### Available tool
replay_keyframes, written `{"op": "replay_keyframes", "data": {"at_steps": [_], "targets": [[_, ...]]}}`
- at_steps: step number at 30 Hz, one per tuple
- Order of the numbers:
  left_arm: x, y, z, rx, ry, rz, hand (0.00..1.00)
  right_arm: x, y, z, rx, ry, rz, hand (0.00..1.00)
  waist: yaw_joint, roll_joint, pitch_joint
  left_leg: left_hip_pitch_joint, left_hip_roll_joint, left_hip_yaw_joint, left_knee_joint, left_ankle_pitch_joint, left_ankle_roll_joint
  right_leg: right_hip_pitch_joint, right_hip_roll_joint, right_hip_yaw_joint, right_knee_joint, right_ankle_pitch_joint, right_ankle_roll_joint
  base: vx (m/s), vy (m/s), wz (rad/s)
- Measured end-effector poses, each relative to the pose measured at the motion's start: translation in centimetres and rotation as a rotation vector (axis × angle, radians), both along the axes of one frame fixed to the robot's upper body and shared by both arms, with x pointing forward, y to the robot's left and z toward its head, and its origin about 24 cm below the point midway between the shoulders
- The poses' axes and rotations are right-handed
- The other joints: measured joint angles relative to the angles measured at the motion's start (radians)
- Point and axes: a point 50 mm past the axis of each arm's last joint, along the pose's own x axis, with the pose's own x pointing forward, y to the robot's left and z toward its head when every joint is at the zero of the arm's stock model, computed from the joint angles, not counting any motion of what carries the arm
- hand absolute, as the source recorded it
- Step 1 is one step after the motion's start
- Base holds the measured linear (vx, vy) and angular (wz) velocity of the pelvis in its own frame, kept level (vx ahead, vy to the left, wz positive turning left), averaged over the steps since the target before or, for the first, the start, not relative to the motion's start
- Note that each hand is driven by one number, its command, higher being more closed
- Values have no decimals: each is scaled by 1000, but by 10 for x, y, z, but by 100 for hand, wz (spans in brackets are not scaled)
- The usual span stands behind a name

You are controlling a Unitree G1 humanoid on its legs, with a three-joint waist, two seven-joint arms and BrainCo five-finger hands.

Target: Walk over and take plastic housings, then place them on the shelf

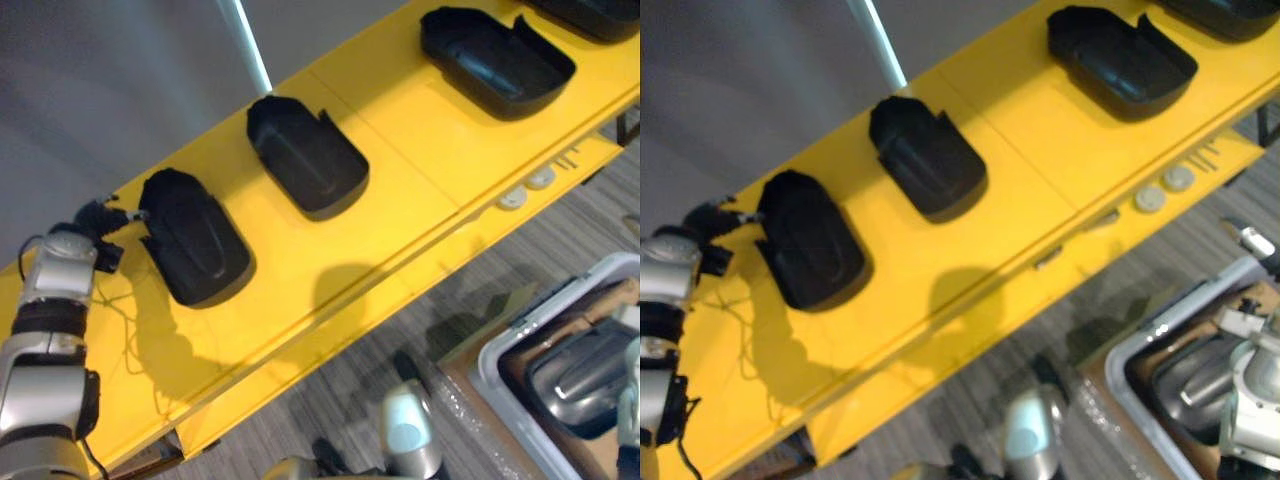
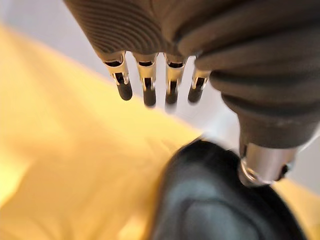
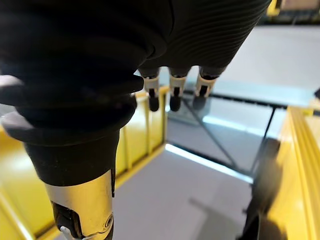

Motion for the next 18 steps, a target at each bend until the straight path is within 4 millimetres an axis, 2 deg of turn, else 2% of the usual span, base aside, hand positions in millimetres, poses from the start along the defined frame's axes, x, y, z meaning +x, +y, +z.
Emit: {"op": "replay_keyframes", "data": {"at_steps": [3,6,8,11,13,16,18], "targets": [[2,-12,16,37,-67,-83,0,6,7,-5,27,22,64,0,47,9,-40,0,13,-22,-4,3,-3,24,5,-30,-25,4,-4,47,-34,21],[-7,-26,30,18,-141,-210,0,12,16,-8,43,38,131,0,83,7,-87,2,16,-60,-21,12,-7,51,4,-68,-42,5,-5,61,-30,35],[-16,-45,39,8,-185,-343,0,14,16,-6,56,26,145,0,121,1,-127,10,17,-81,-33,16,-8,77,0,-96,-58,5,-5,55,-8,32],[-26,-64,43,-29,-218,-470,0,18,20,-4,70,12,167,0,150,-7,-155,19,15,-119,-39,19,-7,115,-9,-134,-75,4,-5,36,4,37],[-32,-74,45,-7,-245,-512,0,24,25,-2,84,4,206,0,180,-18,-181,18,9,-147,-51,29,-3,135,-19,-170,-85,5,-5,16,-9,36],[-48,-64,58,-17,-375,-481,0,29,29,0,84,19,228,0,210,-30,-196,14,6,-175,-50,34,-3,154,-26,-202,-94,5,-5,-9,-22,33],[-74,-46,75,-21,-590,-394,0,31,31,-7,119,40,225,0,233,-40,-218,10,8,-191,-51,36,-3,169,-28,-228,-106,5,-5,-24,-24,26]]}}
